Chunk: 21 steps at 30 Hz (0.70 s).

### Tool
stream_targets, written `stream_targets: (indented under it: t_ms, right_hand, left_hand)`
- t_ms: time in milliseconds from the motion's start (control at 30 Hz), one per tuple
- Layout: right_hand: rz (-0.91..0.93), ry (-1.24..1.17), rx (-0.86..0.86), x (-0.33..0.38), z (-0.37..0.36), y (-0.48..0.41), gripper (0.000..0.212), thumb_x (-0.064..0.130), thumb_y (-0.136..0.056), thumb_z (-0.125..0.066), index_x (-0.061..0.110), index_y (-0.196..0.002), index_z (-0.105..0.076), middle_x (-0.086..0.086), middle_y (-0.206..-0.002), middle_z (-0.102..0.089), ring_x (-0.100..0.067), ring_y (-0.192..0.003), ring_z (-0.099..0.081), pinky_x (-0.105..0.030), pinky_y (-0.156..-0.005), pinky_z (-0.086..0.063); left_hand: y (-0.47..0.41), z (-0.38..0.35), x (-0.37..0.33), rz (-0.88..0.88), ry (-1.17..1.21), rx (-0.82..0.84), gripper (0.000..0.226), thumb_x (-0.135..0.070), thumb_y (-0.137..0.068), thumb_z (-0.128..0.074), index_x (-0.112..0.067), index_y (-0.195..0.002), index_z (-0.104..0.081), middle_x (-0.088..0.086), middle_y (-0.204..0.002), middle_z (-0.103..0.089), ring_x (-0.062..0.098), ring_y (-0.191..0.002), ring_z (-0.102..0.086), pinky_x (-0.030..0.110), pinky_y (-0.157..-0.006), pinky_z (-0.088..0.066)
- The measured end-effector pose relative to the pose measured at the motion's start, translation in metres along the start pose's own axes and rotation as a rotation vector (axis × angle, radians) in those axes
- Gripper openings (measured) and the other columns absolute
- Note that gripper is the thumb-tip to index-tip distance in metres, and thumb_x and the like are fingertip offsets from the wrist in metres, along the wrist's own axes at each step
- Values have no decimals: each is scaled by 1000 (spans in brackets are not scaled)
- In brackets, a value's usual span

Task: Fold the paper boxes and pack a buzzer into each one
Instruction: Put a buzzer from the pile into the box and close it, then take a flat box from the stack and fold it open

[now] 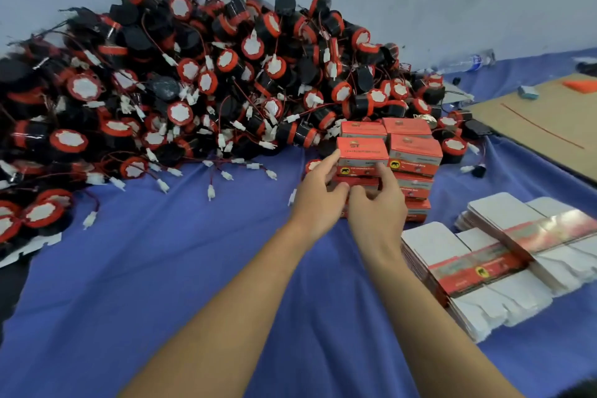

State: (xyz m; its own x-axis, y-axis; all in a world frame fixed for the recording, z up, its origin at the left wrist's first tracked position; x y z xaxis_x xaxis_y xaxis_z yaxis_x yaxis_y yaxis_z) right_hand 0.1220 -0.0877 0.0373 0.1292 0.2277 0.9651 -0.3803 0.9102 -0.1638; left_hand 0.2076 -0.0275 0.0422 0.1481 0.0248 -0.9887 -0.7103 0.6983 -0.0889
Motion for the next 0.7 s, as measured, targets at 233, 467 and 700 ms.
stream_targets:
  t_ms: [233, 467, 700]
  right_hand:
    - [-43, -149, -203, -13, 47, 44, 34, 0, -90, -59, 24, -111, -70, 9, -105, -73, -5, -87, -68, -23, -74, -56]
    - [-91, 421, -346, -51, 155, 78, 35, 15, -88, -70, 26, -121, -70, -3, -123, -61, -20, -114, -54, -31, -91, -42]
    - [-168, 672, -115, -75, 176, 79, 41, 34, -91, -74, 12, -125, -69, -8, -124, -59, -24, -113, -57, -34, -96, -44]
  left_hand:
    - [77, -49, -8, -120, 87, -377, 30, 1, -95, -57, -28, -94, -62, -7, -100, -69, 7, -95, -66, 23, -84, -53]
    - [126, -122, 6, 17, -146, -48, 19, -8, -95, -64, -26, -102, -60, -7, -110, -55, 8, -95, -62, 22, -84, -51]
    - [135, -148, 22, 85, -321, 85, 24, -3, -97, -53, -22, -108, -60, -20, -105, -40, 1, -92, -53, 3, -69, -40]
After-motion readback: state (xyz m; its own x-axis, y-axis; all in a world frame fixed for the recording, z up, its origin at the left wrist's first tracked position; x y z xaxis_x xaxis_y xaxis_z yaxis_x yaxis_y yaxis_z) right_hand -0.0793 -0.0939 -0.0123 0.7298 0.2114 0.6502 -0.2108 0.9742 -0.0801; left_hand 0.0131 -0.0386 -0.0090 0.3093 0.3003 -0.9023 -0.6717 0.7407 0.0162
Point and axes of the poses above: each hand's wrist, its own y-axis away from the middle knuckle, its own z-axis out of the back of the hand, x = y × z, the point moved 3 cm from there along -y, towards the middle knuckle
